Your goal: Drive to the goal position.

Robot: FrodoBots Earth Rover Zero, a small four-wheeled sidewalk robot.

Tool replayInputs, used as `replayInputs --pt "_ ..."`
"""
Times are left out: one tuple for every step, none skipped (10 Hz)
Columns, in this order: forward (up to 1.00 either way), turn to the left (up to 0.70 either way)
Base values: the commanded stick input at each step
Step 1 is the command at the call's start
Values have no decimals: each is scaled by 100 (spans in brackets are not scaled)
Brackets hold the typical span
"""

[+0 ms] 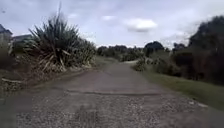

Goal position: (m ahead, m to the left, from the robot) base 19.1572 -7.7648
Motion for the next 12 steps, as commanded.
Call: replayInputs --pt "70 0" --pt "70 0" --pt "70 0" --pt "70 5" --pt "70 13" --pt "70 28" --pt "70 29" --pt "70 17" --pt "70 6" --pt "70 2" --pt "70 2" --pt "70 2"
